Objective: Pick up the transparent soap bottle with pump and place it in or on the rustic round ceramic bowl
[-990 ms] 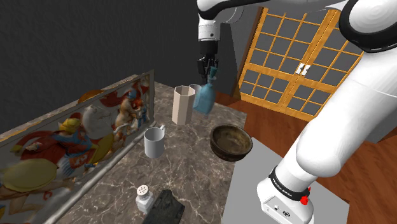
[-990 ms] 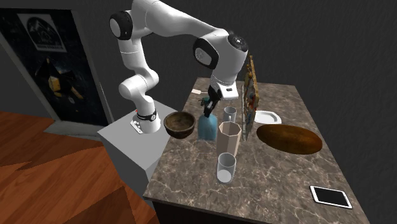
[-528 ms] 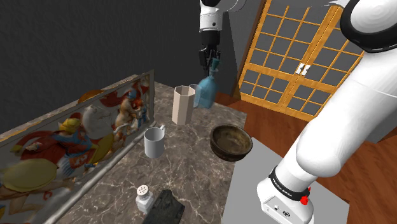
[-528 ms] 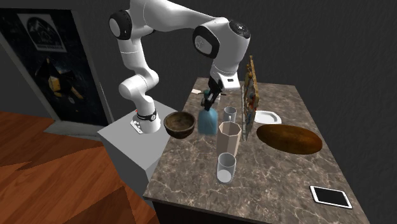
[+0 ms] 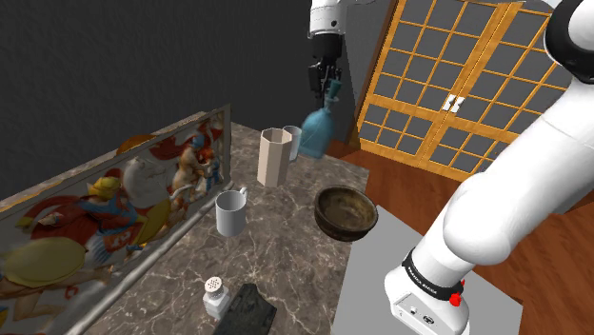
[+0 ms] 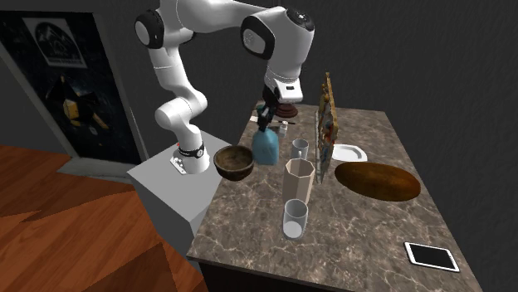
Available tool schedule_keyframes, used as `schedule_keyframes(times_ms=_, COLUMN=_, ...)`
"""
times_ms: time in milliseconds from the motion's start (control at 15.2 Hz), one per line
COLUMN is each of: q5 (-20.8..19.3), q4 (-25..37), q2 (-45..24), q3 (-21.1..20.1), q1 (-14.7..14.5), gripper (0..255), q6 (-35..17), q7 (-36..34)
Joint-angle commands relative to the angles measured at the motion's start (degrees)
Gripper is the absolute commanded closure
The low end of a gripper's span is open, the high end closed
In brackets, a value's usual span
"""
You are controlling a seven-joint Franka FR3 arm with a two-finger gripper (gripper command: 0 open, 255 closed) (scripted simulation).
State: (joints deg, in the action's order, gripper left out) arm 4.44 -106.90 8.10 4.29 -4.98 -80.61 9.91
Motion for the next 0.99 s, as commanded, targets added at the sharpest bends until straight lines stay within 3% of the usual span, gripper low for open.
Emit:
schedule_keyframes(times_ms=0, q5=-0.12, q4=-3.88, q2=4.58, q3=-0.28, q1=-0.13, gripper=255, q6=0.63, q7=-0.56)
schedule_keyframes(times_ms=726, q5=0.78, q4=-18.34, q2=27.5, q3=-2.44, q1=-0.58, gripper=255, q6=8.79, q7=-4.22)
schedule_keyframes(times_ms=924, q5=0.72, q4=-21.1, q2=28.06, q3=-2.48, q1=-0.53, gripper=255, q6=6.61, q7=-4.01)
